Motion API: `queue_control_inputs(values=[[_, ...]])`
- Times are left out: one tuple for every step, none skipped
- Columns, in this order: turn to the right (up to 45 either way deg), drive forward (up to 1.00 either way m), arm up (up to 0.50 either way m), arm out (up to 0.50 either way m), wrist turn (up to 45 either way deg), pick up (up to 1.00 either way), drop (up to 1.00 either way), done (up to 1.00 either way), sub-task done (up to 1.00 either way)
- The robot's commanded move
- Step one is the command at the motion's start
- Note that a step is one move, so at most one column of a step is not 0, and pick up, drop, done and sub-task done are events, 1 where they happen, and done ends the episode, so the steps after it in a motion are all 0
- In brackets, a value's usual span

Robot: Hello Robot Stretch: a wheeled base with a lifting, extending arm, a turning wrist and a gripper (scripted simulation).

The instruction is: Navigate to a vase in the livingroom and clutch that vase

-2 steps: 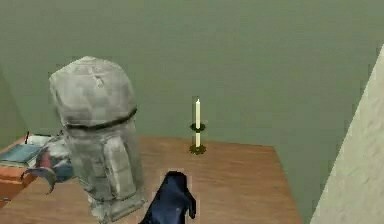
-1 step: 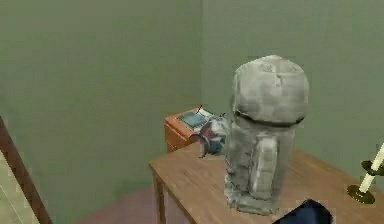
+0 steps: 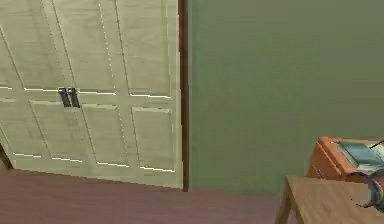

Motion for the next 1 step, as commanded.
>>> queue_control_inputs(values=[[-33.0, 0.0, 0.0, 0.0, 0.0, 0.0, 0.0, 0.0, 0.0]])
